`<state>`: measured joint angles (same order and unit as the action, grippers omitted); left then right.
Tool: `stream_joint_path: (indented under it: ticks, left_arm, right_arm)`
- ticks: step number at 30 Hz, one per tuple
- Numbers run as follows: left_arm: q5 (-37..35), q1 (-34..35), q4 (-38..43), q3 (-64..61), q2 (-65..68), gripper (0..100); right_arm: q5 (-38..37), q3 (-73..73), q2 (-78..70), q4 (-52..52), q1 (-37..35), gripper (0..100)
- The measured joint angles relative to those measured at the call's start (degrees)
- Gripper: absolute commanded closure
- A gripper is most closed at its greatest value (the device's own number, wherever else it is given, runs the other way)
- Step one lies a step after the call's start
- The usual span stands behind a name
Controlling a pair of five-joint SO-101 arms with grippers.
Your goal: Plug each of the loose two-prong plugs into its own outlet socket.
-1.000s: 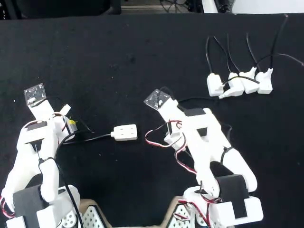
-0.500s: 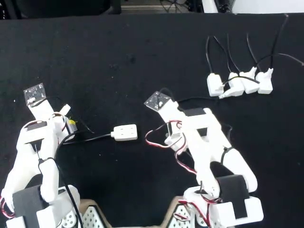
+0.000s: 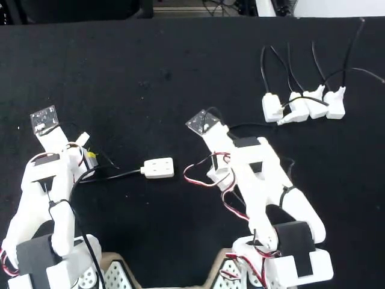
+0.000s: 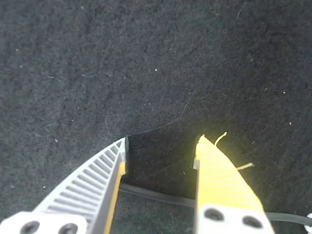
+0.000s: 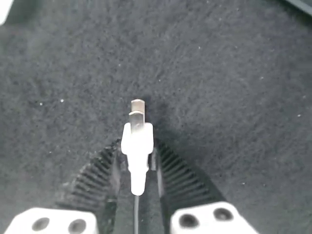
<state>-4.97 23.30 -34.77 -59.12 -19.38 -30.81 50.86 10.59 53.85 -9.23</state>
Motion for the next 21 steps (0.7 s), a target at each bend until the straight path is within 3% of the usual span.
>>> stream_joint_path:
  ticks: [5,10,16,21]
  left_arm:
    - [0.00,0.00,0.00,0.00,0.00,78]
    - [0.00,0.00,0.00,0.00,0.00,78]
    - [-0.18,0.00,-2.02,0.00,-0.35,78]
    - [-0.09,0.00,-2.73,-0.18,-4.92,78]
  right_arm:
    - [0.35,-2.11,7.65,7.03,0.00,98.8]
    - [4.66,-2.11,20.66,7.56,-1.67,98.8]
    - [5.36,2.46,27.60,6.68,-15.91,98.8]
    - [6.59,9.49,28.04,-6.33,-25.14,98.8]
